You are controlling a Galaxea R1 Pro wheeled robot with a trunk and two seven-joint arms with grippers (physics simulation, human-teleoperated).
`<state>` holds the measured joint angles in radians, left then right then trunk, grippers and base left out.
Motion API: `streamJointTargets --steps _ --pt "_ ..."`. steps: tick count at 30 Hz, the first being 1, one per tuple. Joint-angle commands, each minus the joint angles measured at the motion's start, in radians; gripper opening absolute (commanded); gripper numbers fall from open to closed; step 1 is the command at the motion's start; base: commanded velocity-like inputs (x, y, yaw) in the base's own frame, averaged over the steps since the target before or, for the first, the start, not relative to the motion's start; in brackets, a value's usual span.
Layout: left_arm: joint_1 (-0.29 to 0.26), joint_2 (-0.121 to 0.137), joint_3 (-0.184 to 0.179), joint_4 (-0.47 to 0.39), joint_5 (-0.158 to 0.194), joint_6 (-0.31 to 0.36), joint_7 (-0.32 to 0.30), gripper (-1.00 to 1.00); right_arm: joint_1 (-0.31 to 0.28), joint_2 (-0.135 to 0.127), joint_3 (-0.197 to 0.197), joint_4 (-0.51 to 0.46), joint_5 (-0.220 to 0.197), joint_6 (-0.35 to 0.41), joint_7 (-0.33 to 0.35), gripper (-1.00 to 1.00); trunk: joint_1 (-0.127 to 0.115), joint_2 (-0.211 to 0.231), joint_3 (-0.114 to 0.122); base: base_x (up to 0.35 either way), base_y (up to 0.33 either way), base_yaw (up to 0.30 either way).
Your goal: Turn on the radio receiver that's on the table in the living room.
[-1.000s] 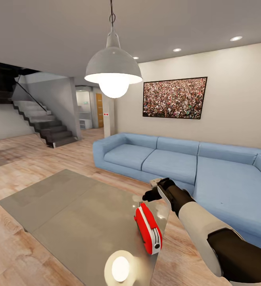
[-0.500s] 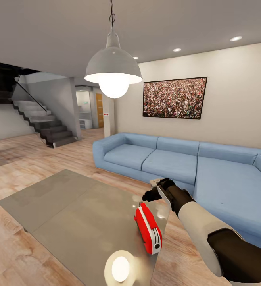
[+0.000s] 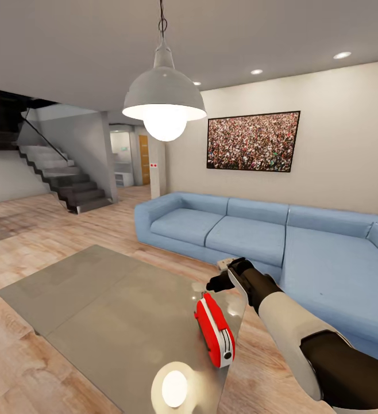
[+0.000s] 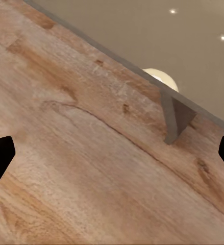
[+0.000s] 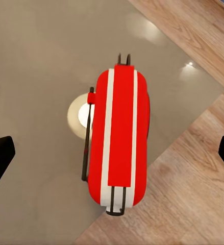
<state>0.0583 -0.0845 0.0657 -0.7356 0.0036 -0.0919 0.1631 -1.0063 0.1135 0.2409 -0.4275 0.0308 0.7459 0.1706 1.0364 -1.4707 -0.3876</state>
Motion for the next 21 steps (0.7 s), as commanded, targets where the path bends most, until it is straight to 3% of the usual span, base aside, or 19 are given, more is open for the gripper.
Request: streamJointTargets --steps 1,21 --pt "0.000 0.005 0.003 0.000 0.000 0.000 -0.001 1.00 0.000 0.000 0.000 0.000 0.000 0.000 0.001 1.00 0.004 -0.007 -0.003 0.000 0.000 0.000" --pt "0.000 0.009 0.003 0.001 -0.002 0.000 0.009 1.00 0.000 0.000 0.000 0.001 0.002 0.000 -0.004 1.00 0.073 -0.133 -0.060 0.000 0.000 0.000"
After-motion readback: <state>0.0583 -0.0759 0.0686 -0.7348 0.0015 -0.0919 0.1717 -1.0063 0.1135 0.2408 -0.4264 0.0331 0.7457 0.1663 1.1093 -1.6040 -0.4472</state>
